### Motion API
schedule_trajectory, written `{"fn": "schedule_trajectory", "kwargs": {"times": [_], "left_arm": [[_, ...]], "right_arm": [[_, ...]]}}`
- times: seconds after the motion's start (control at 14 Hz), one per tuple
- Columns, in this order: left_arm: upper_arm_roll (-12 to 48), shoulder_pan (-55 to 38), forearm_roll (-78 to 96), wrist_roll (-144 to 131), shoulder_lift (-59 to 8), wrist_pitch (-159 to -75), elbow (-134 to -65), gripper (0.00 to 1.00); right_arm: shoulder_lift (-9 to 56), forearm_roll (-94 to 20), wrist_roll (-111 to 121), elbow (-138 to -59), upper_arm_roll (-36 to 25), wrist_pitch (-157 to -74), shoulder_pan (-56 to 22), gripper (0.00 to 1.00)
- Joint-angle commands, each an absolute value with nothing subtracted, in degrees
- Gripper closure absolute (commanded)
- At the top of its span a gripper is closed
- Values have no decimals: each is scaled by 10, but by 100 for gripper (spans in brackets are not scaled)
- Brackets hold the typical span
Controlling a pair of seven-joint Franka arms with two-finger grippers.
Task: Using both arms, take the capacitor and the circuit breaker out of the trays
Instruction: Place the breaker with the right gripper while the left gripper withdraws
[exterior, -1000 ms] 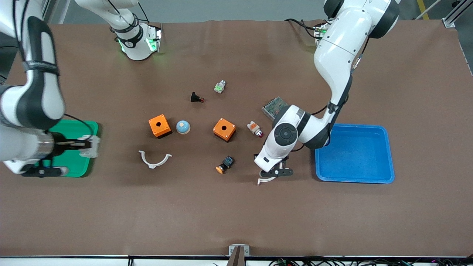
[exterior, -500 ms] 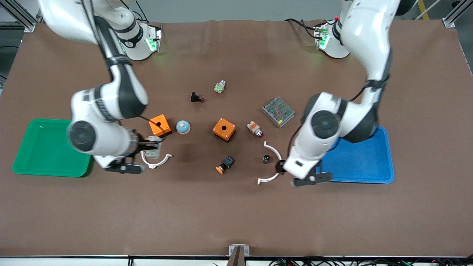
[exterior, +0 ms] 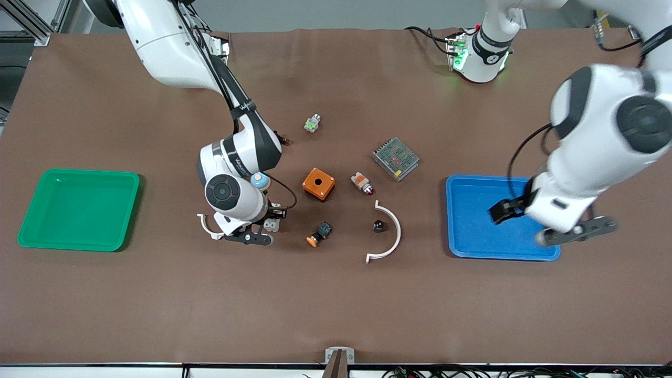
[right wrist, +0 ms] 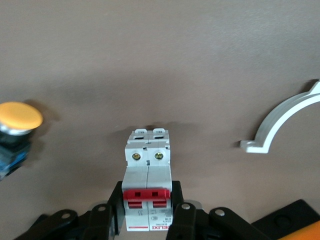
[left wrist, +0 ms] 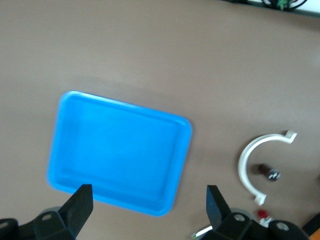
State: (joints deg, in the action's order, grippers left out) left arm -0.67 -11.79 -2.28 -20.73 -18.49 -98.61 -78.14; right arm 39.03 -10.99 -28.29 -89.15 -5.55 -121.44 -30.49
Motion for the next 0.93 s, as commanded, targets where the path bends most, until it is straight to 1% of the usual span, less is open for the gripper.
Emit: {"fn": "schedule_trajectory", "kwargs": {"times": [0.0,0.14,0.21,0.29,0.36,0.43,0.5,0.57,0.71,0.86], "left_arm": [[-2,-95,-32,-164,-119,-929,-805,0],[0,-86,-32,-157,-81,-911,-820,0],[-1,-84,-32,-147,-62,-911,-835,0],[-3,-84,-31,-135,-46,-911,-850,0],[-3,-76,-31,-123,-27,-911,-867,0],[3,-56,-29,-112,-10,-911,-883,0],[19,-32,-21,-105,3,-911,-895,0],[50,-5,-20,-104,14,-910,-901,0],[57,0,-19,-105,37,-905,-922,0],[58,-6,-19,-105,56,-905,-940,0]], "right_arm": [[389,-119,-282,-885,-60,-1207,-295,76],[393,-119,-285,-885,-60,-1208,-297,74],[393,-119,-286,-886,-60,-1208,-297,62],[393,-119,-285,-885,-59,-1208,-298,37],[391,-119,-286,-886,-60,-1204,-301,5],[389,-119,-286,-886,-60,-1200,-302,0],[381,-118,-289,-888,-60,-1188,-303,0],[359,-118,-290,-887,-61,-1151,-304,0],[293,-118,-290,-890,-62,-1067,-298,0],[213,-117,-285,-900,-66,-973,-280,0]]}}
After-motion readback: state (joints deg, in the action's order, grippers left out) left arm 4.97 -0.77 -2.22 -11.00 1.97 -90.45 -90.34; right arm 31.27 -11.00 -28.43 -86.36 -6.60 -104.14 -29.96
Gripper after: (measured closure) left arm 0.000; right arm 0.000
